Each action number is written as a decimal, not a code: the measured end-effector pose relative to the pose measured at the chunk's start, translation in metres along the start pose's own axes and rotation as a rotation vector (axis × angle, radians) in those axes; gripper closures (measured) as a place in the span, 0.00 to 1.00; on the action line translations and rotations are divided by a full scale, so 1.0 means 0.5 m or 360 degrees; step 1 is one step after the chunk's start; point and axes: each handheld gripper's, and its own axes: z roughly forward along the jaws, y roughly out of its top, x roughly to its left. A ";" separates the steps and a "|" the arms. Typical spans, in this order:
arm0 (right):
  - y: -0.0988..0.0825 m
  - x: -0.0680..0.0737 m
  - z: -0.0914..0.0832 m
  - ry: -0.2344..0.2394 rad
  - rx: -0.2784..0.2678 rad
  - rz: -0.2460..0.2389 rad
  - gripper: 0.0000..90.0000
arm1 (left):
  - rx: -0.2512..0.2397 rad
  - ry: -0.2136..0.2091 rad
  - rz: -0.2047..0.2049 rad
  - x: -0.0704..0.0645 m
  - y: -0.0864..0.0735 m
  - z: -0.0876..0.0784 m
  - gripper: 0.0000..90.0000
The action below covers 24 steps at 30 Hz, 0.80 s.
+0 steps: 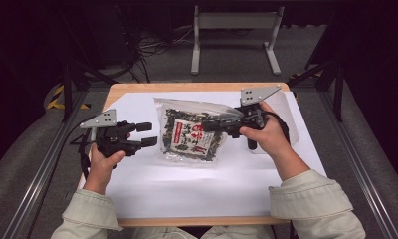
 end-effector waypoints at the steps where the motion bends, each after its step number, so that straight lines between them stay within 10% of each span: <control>1: 0.005 0.000 -0.013 -0.0017 -0.0010 0.0001 0.85 | 0.0006 0.0026 0.0014 0.001 0.001 -0.002 0.39; 24: 0.079 -0.010 -0.210 -0.0606 -0.0083 0.0032 0.84 | 0.0109 0.0273 -0.0021 0.020 -0.029 -0.021 0.22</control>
